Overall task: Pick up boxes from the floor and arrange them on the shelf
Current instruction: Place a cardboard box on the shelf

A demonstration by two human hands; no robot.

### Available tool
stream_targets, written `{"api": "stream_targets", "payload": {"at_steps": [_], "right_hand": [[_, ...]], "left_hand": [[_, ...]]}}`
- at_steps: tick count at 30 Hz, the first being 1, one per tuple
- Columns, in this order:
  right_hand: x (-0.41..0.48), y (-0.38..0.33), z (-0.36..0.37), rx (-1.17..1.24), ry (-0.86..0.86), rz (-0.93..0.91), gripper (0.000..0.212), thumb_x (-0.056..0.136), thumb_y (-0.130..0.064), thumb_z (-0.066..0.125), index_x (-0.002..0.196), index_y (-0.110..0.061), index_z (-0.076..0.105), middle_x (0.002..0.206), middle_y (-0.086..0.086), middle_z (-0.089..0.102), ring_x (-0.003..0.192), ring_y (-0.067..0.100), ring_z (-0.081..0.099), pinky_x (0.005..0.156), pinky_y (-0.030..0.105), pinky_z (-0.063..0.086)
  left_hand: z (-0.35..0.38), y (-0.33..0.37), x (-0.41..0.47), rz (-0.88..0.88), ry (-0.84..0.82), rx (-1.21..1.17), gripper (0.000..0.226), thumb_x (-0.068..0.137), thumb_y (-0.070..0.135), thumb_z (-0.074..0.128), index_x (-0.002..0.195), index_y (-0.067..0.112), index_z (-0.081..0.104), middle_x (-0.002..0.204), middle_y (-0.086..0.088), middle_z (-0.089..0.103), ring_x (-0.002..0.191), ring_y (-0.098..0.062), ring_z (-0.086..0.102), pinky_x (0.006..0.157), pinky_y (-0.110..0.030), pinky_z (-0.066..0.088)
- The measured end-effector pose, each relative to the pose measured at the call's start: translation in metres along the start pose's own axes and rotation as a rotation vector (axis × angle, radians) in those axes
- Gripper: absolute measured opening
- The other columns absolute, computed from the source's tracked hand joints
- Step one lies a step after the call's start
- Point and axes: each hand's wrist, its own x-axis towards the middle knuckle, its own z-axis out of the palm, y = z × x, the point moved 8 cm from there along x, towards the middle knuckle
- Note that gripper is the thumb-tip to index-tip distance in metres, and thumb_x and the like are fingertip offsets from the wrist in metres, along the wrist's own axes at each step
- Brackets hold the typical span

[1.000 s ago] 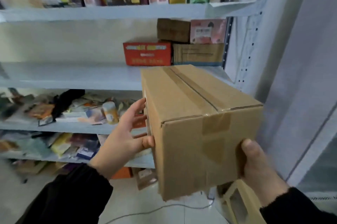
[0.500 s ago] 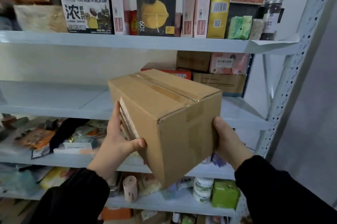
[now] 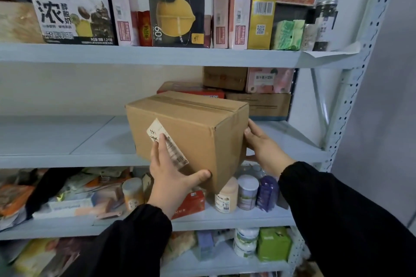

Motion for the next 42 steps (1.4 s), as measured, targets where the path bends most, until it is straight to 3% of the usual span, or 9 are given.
{"api": "stream_targets", "payload": {"at_steps": [7,10,13,16,19,22,27,32,42], "right_hand": [[0.061,0.007,-0.021,-0.098,0.175,0.032,0.051,0.112,-0.023,0.039,0.159,-0.039,0.028,0.141,-0.008,0.054,0.109,0.003,0.058,0.071,0.013,0.047],[0.081,0.022,-0.037,0.020,0.233,0.107,0.049,0.107,-0.051,0.042,0.155,-0.048,0.033,0.156,-0.013,0.043,0.132,0.010,0.049,0.109,0.038,0.043],[0.097,0.040,-0.049,0.090,0.161,0.165,0.063,0.094,-0.077,0.041,0.152,-0.055,0.033,0.159,-0.021,0.035,0.144,0.014,0.035,0.112,0.050,0.035],[0.108,0.048,-0.048,0.097,0.035,0.119,0.073,0.086,-0.084,0.045,0.153,-0.060,0.026,0.160,-0.021,0.035,0.142,0.010,0.036,0.111,0.051,0.034],[0.116,0.055,-0.059,0.106,-0.002,0.084,0.086,0.075,-0.085,0.059,0.151,-0.063,0.026,0.147,-0.024,0.050,0.126,-0.004,0.050,0.111,0.043,0.040],[0.126,0.061,-0.101,0.190,0.059,0.075,0.071,0.088,-0.072,0.060,0.151,-0.059,0.031,0.141,-0.020,0.058,0.122,0.002,0.060,0.111,0.042,0.045],[0.136,0.073,-0.203,0.141,0.329,0.067,0.050,0.087,-0.081,0.042,0.130,-0.062,0.058,0.143,-0.013,0.060,0.131,0.013,0.057,0.114,0.051,0.042],[0.130,0.074,-0.256,-0.008,0.474,-0.013,0.063,0.091,-0.072,0.054,0.150,-0.050,0.043,0.146,-0.025,0.048,0.133,0.000,0.045,0.114,0.029,0.031],[0.193,0.092,-0.307,-0.044,0.631,0.081,0.054,0.100,-0.058,0.050,0.148,-0.034,0.045,0.133,-0.007,0.056,0.125,0.018,0.053,0.105,0.033,0.042]], "left_hand": [[0.076,0.005,0.019,0.161,-0.237,0.136,0.110,0.075,0.050,0.086,0.158,0.042,0.015,0.163,0.019,-0.002,0.153,-0.013,0.010,0.120,-0.031,0.026],[0.066,0.005,0.054,0.207,-0.143,0.270,0.087,0.083,0.040,0.081,0.154,0.037,0.032,0.158,0.004,0.024,0.146,-0.017,0.024,0.115,-0.026,0.024],[-0.001,-0.029,0.108,-0.048,0.214,0.090,0.101,0.079,0.038,0.085,0.157,0.031,0.022,0.158,-0.004,0.026,0.143,-0.019,0.031,0.115,-0.035,0.029],[-0.004,-0.054,0.149,-0.214,0.092,-0.073,0.109,0.080,0.041,0.084,0.162,0.029,0.013,0.162,0.002,0.034,0.140,-0.020,0.043,0.111,-0.041,0.040],[0.016,-0.054,0.164,-0.223,0.085,0.000,0.076,0.086,0.034,0.080,0.151,0.027,0.042,0.135,0.005,0.055,0.116,-0.019,0.060,0.091,-0.033,0.044],[0.049,-0.052,0.173,-0.217,0.032,0.081,0.065,0.066,0.062,0.085,0.117,0.029,0.064,0.124,-0.002,0.062,0.110,-0.023,0.064,0.090,-0.039,0.053],[0.153,-0.047,0.185,-0.200,-0.167,0.034,0.076,0.080,0.054,0.080,0.142,0.030,0.045,0.129,0.004,0.060,0.116,-0.020,0.061,0.090,-0.032,0.049],[0.240,-0.034,0.202,-0.150,-0.318,0.088,0.082,0.097,0.041,0.065,0.161,0.029,0.016,0.129,0.009,0.056,0.103,-0.012,0.057,0.081,-0.026,0.045],[0.312,-0.034,0.261,-0.109,-0.348,0.252,0.076,0.102,0.034,0.059,0.161,0.020,0.013,0.131,0.000,0.058,0.118,-0.027,0.060,0.090,-0.033,0.045]]}}
